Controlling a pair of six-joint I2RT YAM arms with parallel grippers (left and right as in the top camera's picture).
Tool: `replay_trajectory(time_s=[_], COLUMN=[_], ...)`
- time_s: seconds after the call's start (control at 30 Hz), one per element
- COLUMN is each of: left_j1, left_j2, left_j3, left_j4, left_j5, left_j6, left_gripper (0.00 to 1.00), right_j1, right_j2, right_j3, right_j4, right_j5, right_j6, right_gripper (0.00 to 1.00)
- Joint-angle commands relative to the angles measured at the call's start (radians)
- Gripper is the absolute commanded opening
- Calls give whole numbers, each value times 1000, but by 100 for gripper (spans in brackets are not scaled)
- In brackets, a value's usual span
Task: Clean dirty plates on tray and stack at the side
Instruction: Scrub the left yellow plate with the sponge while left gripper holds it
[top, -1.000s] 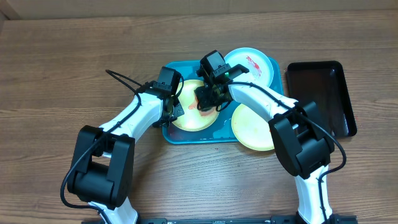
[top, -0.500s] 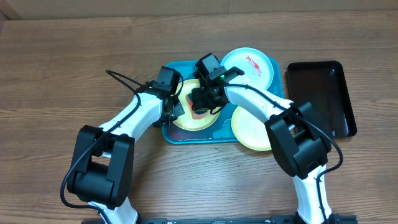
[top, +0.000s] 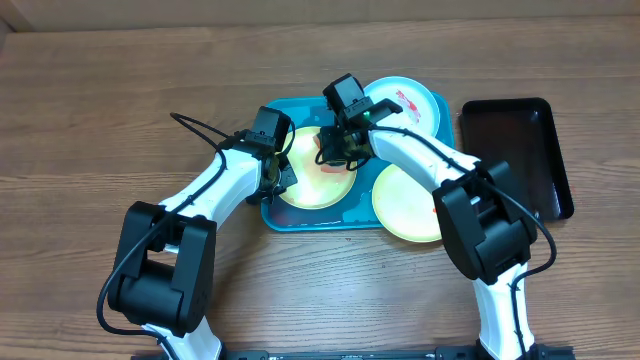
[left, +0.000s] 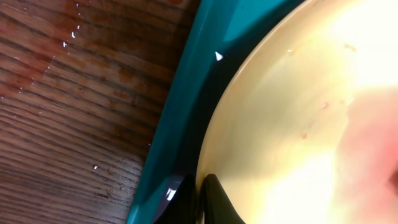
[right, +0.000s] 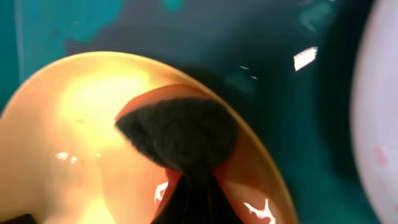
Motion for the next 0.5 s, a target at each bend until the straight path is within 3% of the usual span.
replay_trajectory(time_s=[0.0, 0.47], left_j1=[2, 2], left_j2=[19, 19], left_j3=[-7, -7], left_j4=[-13, -13], left_j5=[-3, -3], left_j6=[35, 38], left_gripper=[4, 4], right_j1=[29, 107], right_j2=[20, 14], right_j3=[29, 30], right_j4=[12, -164], right_j5=[-6, -128], right_j6=[-10, -2], right_gripper=[4, 4])
